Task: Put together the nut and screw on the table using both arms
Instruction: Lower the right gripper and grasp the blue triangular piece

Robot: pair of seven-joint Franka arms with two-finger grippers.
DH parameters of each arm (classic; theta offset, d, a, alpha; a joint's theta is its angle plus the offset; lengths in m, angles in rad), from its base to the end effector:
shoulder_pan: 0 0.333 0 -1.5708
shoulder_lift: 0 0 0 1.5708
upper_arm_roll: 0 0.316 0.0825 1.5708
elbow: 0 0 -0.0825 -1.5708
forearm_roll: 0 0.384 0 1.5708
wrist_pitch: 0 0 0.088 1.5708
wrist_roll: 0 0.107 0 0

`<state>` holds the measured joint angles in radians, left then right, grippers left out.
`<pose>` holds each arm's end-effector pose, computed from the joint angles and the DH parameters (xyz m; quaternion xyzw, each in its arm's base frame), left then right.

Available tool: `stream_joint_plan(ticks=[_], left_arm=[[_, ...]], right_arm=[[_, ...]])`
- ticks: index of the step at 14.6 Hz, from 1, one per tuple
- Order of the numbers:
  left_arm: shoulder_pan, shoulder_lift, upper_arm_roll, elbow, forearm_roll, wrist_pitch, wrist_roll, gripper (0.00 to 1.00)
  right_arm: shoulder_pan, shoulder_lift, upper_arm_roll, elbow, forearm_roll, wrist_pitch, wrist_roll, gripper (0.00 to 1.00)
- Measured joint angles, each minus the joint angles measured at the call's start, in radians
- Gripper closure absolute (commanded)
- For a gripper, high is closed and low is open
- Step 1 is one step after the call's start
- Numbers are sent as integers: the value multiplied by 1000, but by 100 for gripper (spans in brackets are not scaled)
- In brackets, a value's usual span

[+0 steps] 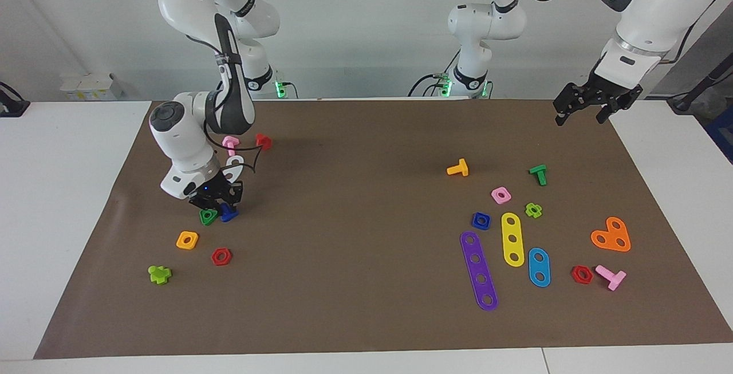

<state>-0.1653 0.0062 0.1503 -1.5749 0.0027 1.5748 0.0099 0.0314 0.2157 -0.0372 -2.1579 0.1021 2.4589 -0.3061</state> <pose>0.5565 -0.0083 0.6195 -0.9999 0.0125 0.0031 0.0018 0.5711 -0.0031 0.3061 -0.9923 -0.1121 -0.0469 0.0229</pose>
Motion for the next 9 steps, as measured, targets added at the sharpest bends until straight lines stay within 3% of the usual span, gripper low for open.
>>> stream_joint_plan(ticks=[1,2,9], left_arm=[[0,0,0,0,0,0,0,0],[0,0,0,0,0,0,0,0],[0,0,0,0,0,0,0,0]], right_arm=[[0,0,0,0,0,0,-1,94],[0,0,0,0,0,0,-1,100],[3,-3,1,20,2,-12,17,100]])
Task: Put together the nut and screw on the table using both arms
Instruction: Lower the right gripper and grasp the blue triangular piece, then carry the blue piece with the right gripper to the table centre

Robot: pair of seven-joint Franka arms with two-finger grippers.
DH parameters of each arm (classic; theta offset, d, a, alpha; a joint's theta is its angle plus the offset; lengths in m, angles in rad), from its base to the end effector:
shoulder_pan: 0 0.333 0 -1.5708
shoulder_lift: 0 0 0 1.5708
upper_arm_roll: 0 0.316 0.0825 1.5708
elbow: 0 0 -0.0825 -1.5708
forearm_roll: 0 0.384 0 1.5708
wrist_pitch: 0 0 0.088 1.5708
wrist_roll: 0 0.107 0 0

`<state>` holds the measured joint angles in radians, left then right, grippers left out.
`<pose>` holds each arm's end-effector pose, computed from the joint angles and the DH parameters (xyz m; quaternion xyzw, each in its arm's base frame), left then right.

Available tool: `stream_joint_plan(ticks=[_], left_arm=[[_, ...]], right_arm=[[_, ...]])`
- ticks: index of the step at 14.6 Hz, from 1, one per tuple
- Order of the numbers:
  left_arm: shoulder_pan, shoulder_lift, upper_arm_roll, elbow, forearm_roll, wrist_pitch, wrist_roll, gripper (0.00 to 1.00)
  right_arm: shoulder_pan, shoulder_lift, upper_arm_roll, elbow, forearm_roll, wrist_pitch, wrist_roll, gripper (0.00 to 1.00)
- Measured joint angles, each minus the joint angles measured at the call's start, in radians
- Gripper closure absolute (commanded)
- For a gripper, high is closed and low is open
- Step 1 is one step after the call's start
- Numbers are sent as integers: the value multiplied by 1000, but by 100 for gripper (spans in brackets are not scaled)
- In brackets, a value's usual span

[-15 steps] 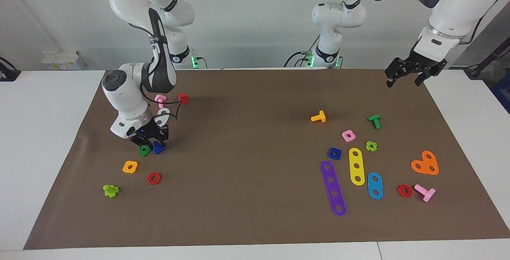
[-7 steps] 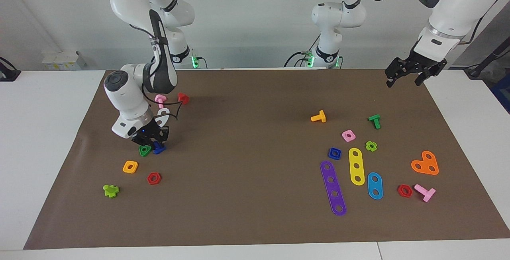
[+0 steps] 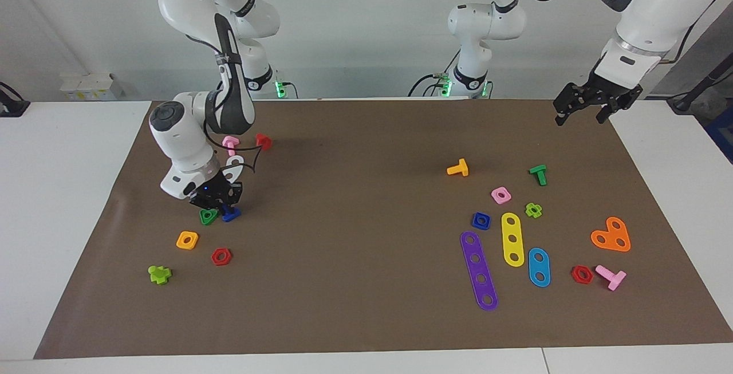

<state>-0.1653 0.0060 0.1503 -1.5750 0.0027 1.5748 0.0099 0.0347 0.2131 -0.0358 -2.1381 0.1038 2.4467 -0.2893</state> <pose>0.5565 -0.0083 0.6196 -0.9999 0.0125 0.0031 0.0018 0.5762 -0.0002 0.3148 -0.9927 -0.1060 -0.0519 0.0241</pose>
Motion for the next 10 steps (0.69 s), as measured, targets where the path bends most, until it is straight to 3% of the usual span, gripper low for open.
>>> stream_joint_plan(ticks=[5,10], left_arm=[[0,0,0,0,0,0,0,0],[0,0,0,0,0,0,0,0]], right_arm=[[116,-46,4,263,-27,-301,297,100],[358,13,11,426,-121,-333,700,100]])
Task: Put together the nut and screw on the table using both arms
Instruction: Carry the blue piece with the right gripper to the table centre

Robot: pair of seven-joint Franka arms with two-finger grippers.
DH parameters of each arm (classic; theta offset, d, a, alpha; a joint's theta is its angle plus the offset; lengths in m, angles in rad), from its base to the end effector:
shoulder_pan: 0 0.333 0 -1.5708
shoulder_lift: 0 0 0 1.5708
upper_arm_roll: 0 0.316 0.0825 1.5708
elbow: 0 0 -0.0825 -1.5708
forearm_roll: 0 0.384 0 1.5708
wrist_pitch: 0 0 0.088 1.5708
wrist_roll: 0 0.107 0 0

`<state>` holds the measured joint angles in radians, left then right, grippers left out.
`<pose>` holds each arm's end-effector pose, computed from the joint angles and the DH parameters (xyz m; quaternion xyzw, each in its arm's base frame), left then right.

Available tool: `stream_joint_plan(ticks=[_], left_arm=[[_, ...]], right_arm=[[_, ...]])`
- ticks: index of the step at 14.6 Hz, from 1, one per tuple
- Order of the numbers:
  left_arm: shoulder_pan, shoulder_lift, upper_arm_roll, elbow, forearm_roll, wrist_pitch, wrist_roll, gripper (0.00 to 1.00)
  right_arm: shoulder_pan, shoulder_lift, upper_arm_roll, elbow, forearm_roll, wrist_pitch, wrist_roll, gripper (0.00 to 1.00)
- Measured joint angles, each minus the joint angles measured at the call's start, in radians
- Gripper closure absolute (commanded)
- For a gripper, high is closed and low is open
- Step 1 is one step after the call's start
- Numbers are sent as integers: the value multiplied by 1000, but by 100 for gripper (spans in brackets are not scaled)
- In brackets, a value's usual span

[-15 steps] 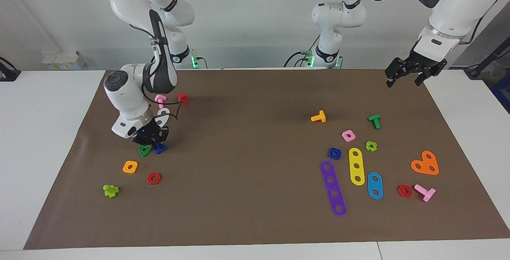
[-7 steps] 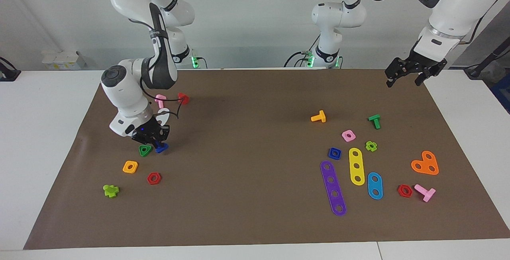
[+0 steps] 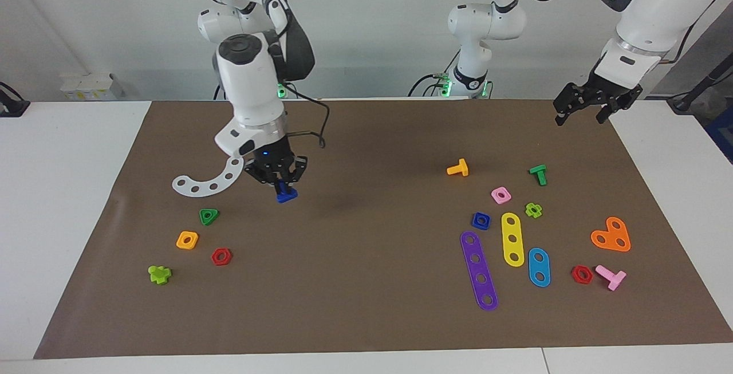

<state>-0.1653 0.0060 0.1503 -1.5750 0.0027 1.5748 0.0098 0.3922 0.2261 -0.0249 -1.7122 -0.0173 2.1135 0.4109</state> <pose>0.5565 -0.0083 0.6196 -0.9999 0.0124 0.0031 0.0018 0.6014 0.2318 0.4715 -0.9960 0.0174 -0.0850 0.0235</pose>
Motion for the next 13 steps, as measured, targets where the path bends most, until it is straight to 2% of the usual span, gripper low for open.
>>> stream_joint_plan(ticks=[2,4,6,8,10,13], left_arm=[[0,0,0,0,0,0,0,0],[0,0,0,0,0,0,0,0],[0,0,0,0,0,0,0,0],[0,0,0,0,0,0,0,0],[0,0,0,0,0,0,0,0],[0,0,0,0,0,0,0,0]], right_arm=[[80,83,0,70,-5,29,88,100],[125,168,0,127,-6,109,130,100],[163,240,-1,146,-13,161,162,100],[210,308,-1,157,-81,218,252,100],[237,343,-1,165,-126,233,313,100],[249,357,-1,157,-127,234,317,100]])
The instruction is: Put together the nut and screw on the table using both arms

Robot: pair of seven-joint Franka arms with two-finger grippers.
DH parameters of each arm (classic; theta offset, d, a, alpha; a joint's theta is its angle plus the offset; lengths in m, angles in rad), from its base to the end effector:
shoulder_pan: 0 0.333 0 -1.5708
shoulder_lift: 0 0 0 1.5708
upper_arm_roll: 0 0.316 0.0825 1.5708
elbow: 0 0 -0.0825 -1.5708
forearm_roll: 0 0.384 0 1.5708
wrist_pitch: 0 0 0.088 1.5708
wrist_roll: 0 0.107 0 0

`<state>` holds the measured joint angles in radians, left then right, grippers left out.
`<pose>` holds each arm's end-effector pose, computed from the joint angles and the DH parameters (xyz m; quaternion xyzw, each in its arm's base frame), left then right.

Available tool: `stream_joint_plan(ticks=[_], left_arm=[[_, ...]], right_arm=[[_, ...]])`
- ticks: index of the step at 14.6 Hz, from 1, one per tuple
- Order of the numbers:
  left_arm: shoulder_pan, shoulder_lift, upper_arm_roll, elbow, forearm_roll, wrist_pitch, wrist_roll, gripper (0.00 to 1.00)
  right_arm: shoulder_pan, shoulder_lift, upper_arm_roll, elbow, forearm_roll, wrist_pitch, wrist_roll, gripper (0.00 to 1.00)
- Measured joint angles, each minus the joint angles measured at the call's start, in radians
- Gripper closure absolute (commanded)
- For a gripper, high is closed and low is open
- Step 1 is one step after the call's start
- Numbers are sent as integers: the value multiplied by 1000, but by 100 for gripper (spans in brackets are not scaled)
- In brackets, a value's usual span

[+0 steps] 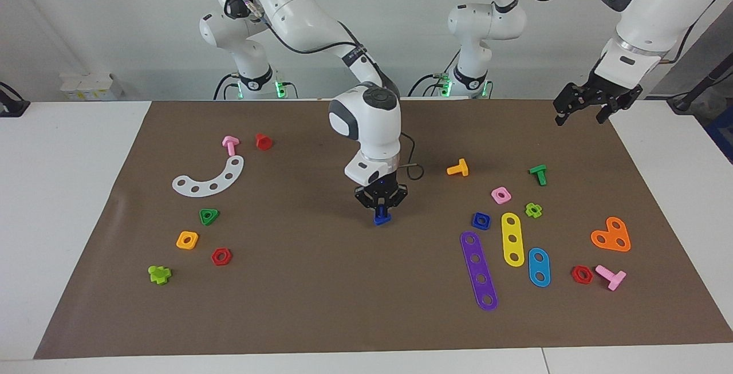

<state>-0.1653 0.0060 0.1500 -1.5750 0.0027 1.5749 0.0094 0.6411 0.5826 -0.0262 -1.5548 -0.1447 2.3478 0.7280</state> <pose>0.5565 -0.0085 0.6196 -0.9999 0.0124 0.0030 0.0018 0.5872 0.4158 0.3290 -0.9924 0.0082 -0.1214 0.0154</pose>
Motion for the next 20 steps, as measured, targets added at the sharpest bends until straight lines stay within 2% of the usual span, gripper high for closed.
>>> stream_joint_plan(ticks=[2,4,9,12,15,20], left_arm=[[0,0,0,0,0,0,0,0],[0,0,0,0,0,0,0,0],[0,-1,0,0,0,0,0,0],[0,-2,0,0,0,4,0,0],[0,-2,0,-1,0,17,0,0],[-1,-2,-6,-24,0,56,-1,0]], right_arm=[[0,5,0,-18,0,21,0,100],[0,5,-1,-45,0,44,2,1],[-3,-16,-17,-34,0,50,67,0],[-77,-149,-36,-11,0,-85,60,0],[-181,-297,-35,-14,0,-233,-28,0],[-367,-431,-36,-20,88,-439,-320,0]])
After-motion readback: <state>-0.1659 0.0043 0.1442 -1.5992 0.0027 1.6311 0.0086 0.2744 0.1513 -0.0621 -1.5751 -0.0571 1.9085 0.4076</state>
